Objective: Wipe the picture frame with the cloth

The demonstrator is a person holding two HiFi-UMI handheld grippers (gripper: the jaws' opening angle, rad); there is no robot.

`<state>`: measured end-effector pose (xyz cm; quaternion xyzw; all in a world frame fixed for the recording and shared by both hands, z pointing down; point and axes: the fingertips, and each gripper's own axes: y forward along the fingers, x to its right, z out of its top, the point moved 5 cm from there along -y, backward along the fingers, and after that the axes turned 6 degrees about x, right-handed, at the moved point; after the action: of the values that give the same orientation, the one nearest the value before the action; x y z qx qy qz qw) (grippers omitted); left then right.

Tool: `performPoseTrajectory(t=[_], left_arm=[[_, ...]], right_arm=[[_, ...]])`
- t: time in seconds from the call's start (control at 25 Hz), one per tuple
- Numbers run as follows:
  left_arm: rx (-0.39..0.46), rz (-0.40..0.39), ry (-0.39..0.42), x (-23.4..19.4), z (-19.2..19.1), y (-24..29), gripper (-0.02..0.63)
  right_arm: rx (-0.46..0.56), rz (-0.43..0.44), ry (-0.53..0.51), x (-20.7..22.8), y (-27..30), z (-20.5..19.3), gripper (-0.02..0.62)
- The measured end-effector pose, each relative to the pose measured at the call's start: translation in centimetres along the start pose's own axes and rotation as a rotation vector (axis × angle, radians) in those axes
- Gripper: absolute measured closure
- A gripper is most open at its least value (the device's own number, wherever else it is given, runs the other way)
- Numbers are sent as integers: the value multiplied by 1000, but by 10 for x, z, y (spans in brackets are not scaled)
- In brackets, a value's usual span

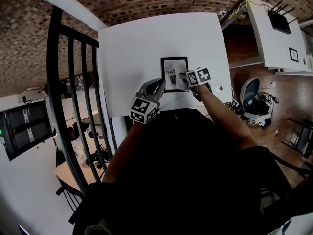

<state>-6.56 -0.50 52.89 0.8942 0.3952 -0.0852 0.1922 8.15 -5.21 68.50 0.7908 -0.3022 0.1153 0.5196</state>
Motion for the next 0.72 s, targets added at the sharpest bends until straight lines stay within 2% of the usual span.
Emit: performPoseTrajectory(t=[0.16, 0.32, 0.72], left_arm=[[-4, 4, 2, 1, -3, -2, 606], [-6, 22, 11, -4, -10, -6, 607], [-3, 38, 12, -11, -16, -12, 607]], right_arm=[[44, -88, 23, 32, 0, 36, 494], [36, -127, 34, 49, 10, 51, 494], [-9, -127, 32, 47, 17, 20, 493]])
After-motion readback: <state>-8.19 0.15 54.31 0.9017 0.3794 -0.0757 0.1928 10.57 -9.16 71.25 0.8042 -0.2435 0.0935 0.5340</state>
